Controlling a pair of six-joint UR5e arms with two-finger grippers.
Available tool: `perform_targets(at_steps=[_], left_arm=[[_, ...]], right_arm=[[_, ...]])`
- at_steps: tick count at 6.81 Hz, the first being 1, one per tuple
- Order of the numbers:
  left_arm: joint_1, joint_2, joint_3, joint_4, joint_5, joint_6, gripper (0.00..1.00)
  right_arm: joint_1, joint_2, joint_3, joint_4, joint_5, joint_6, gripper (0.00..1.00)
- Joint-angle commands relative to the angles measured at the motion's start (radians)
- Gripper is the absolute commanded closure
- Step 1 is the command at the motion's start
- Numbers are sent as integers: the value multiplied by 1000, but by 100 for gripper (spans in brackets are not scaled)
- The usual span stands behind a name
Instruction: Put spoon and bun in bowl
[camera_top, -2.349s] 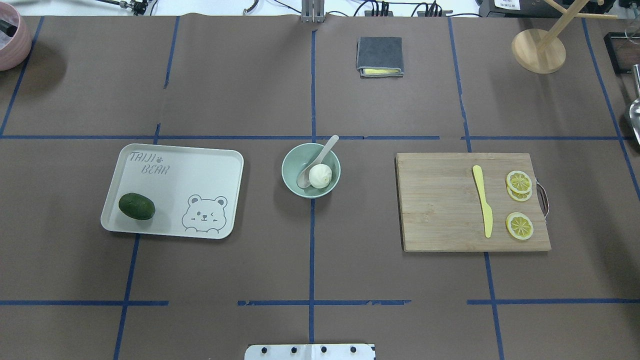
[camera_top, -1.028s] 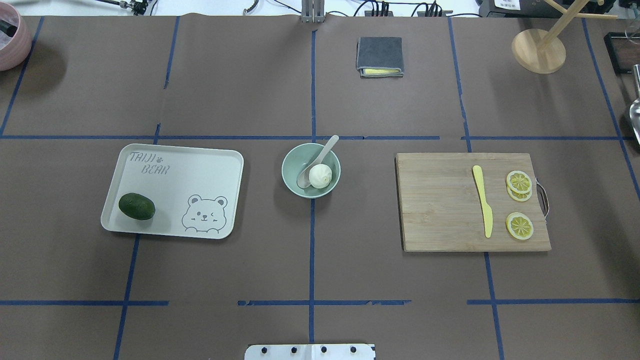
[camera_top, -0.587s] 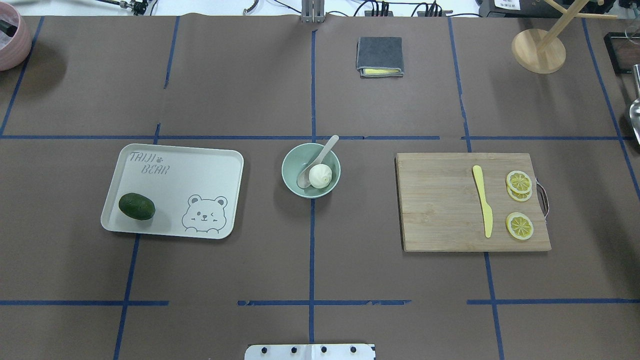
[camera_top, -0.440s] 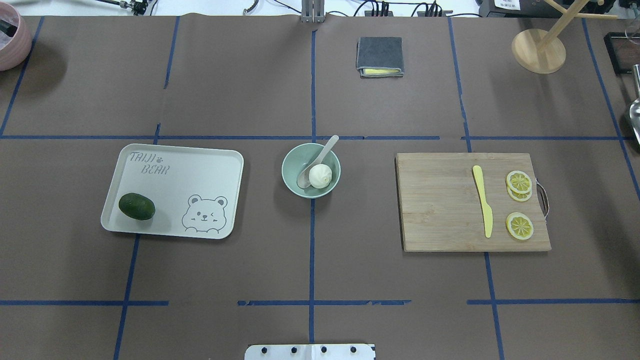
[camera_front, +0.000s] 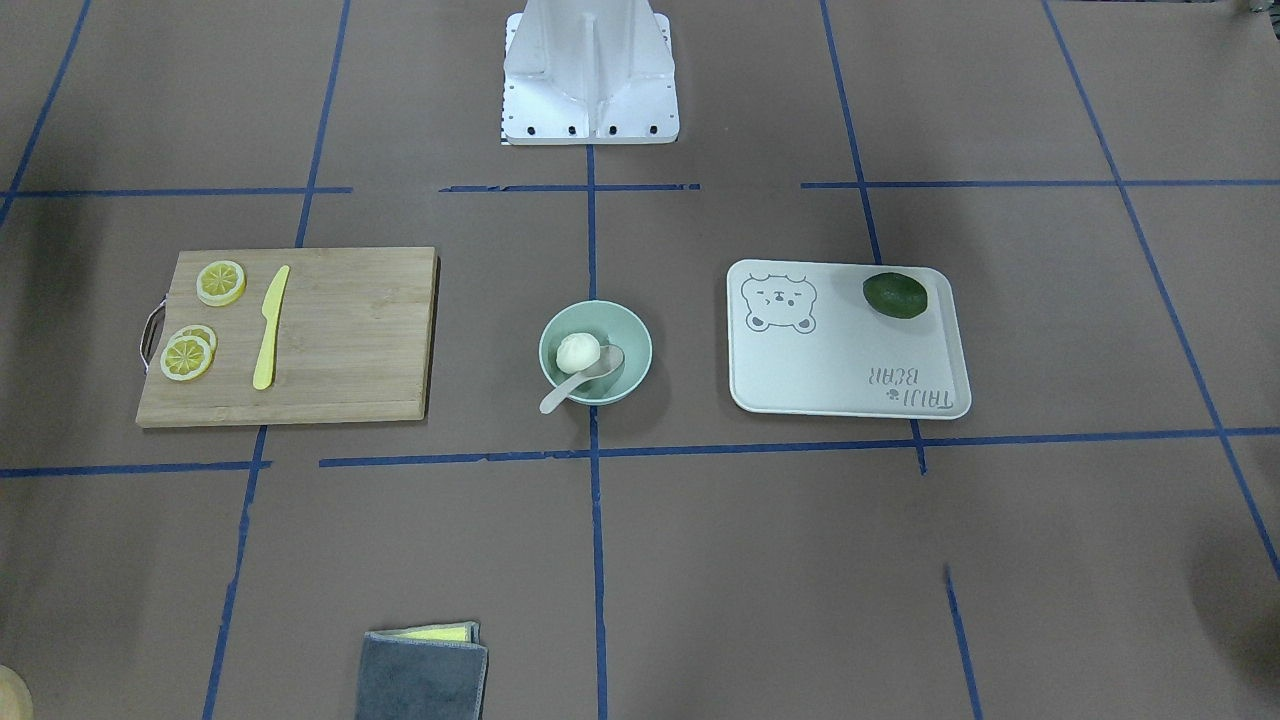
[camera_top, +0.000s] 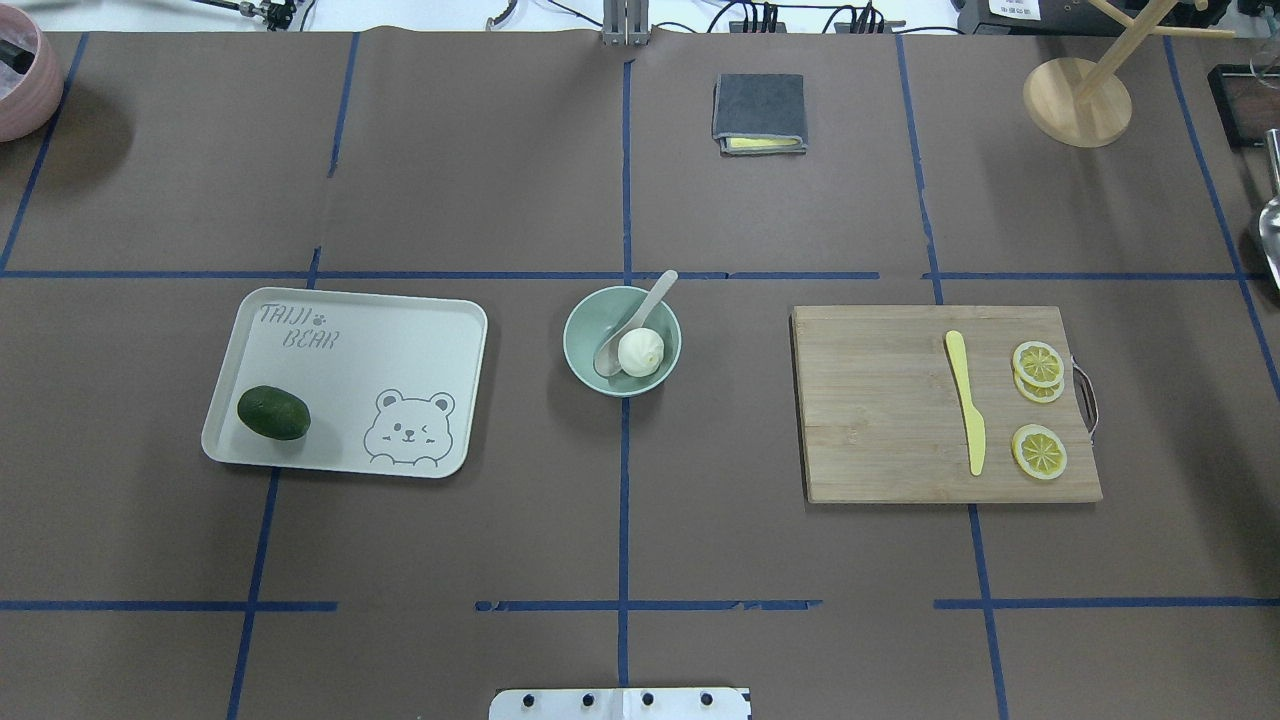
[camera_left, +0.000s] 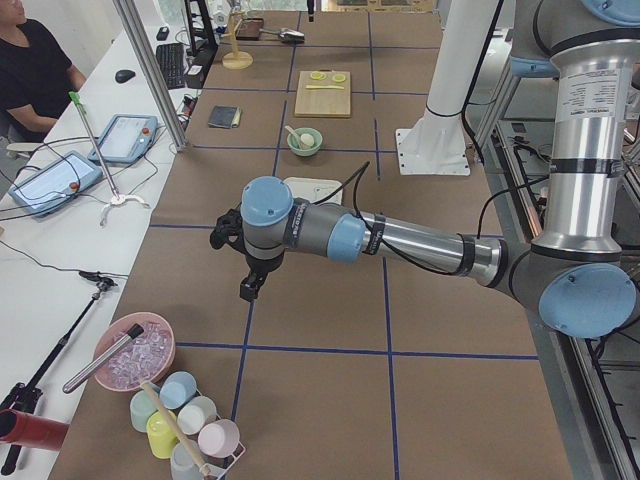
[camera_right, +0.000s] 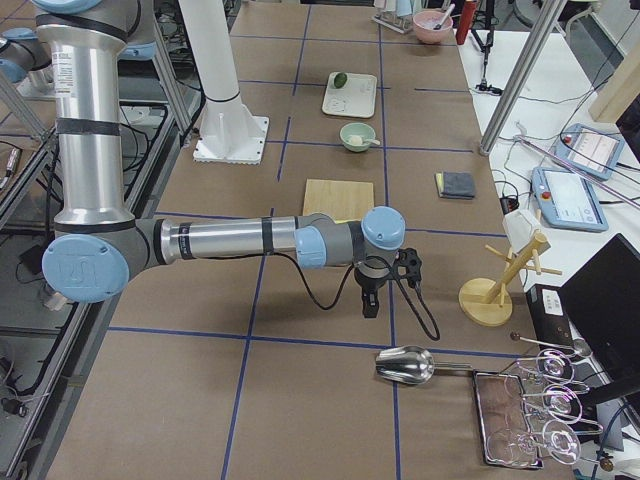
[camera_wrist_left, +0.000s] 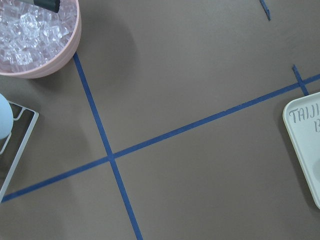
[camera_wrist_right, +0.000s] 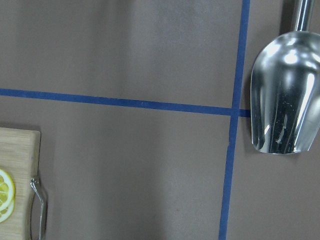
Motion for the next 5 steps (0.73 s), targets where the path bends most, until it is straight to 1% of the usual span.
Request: perform_targets(at_steps=[1,3,4,5], left_arm=[[0,0,55,-130,3,0,0],[0,6,47,-90,4,5,0],[1,-3,45,41,4,5,0],[0,-6,6,168,6,5,0]], right_arm=[[0,16,0,-1,0,15,0],[0,13,3,-1,3,18,0],[0,12,-3,-1,3,16,0],[0,5,2,-1,6,13,0]])
